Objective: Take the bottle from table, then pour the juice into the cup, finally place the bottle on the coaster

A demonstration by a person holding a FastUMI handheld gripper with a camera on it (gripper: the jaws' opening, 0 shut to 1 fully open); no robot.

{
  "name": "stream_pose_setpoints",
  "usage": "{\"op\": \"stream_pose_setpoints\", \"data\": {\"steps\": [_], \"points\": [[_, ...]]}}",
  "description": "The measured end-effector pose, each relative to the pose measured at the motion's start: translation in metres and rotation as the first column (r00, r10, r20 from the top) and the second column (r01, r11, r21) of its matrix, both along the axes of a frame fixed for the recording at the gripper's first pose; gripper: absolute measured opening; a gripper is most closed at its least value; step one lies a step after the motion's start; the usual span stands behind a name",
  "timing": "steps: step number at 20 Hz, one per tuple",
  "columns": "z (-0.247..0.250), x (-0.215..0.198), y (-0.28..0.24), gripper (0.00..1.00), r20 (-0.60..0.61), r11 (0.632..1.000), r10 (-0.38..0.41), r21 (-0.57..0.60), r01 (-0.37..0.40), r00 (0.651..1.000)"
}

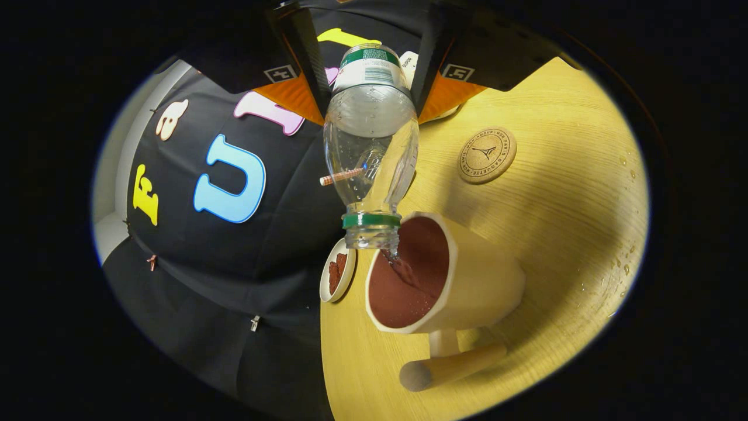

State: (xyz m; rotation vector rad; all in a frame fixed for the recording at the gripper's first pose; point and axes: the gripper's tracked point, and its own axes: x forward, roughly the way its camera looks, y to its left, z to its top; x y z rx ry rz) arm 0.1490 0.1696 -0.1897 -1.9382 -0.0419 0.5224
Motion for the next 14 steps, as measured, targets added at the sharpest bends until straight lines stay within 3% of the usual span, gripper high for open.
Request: {"op": "stream_pose_setpoints", "data": {"steps": [7,14], "points": [[0.003,0.004,0.007,0.74,0.021,0.996,0.066,-0.064,-0.065,0.998],[0.015,0.008,-0.003,0.74,0.046,0.991,0.082,-0.108,-0.077,0.996]]}}
